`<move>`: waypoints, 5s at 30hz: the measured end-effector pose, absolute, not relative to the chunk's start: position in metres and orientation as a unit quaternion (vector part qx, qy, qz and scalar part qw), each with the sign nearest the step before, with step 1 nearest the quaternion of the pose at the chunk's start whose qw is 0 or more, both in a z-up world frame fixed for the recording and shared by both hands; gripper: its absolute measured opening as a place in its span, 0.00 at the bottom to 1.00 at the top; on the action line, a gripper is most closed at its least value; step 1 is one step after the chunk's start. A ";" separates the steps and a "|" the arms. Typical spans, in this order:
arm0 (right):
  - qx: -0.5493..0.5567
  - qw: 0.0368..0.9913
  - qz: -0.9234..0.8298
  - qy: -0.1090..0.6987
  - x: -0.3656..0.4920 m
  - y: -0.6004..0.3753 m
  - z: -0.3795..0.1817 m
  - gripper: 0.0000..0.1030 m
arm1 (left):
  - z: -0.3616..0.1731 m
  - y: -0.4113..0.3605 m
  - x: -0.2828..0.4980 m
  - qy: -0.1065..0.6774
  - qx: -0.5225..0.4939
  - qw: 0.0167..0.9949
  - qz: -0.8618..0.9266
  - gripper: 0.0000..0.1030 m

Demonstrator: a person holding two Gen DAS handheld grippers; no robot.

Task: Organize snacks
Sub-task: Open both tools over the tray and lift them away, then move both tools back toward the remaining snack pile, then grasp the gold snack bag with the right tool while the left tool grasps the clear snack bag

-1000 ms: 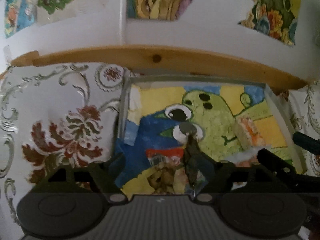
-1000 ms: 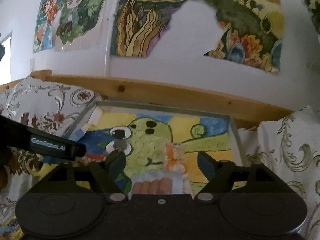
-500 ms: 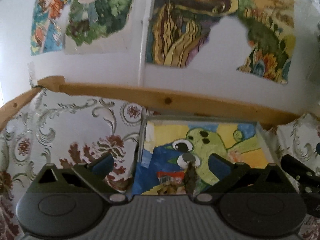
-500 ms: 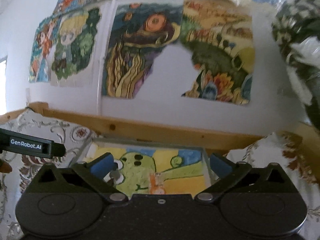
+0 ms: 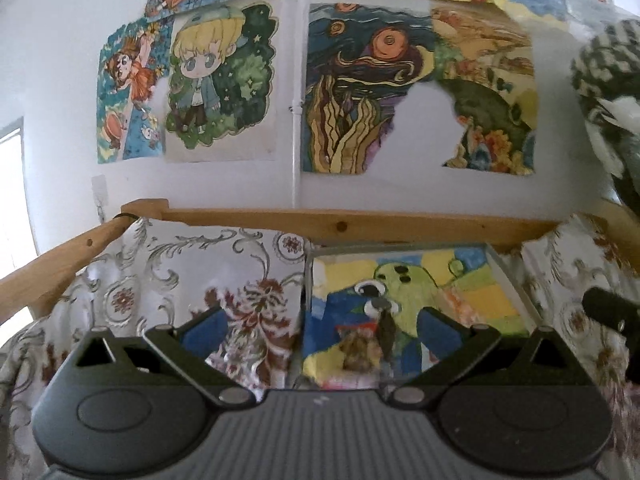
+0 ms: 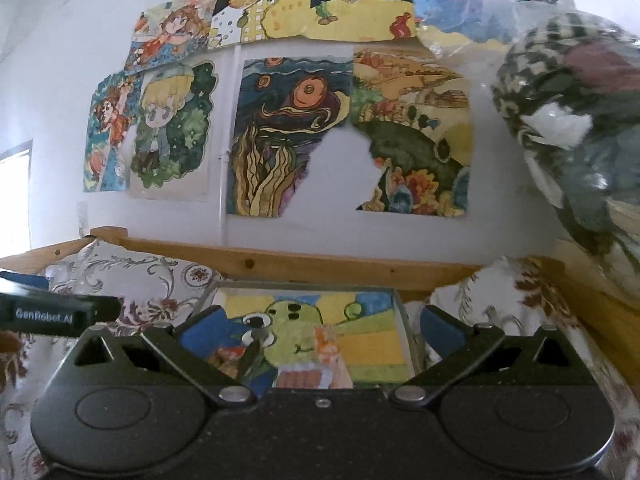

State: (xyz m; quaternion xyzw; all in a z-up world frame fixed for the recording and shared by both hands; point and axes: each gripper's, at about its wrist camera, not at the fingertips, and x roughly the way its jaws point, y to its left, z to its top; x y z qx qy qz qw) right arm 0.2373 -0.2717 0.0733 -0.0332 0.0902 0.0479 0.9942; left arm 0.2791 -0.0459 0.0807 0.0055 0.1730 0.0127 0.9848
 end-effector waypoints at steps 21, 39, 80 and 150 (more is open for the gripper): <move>-0.019 0.987 0.009 0.156 0.112 -0.266 0.011 0.99 | 0.023 -0.043 0.164 0.192 0.054 0.980 0.006 1.00; -0.003 0.969 0.012 0.247 0.096 -0.256 -0.046 0.99 | -0.040 -0.028 0.143 0.283 0.048 0.958 0.021 1.00; -0.010 0.948 0.045 0.314 0.116 -0.240 -0.071 0.99 | -0.067 -0.012 0.154 0.331 0.042 0.941 0.058 1.00; -0.069 0.923 0.201 0.322 0.296 -0.148 -0.135 0.87 | -0.082 0.048 0.234 0.342 0.022 0.938 0.054 1.00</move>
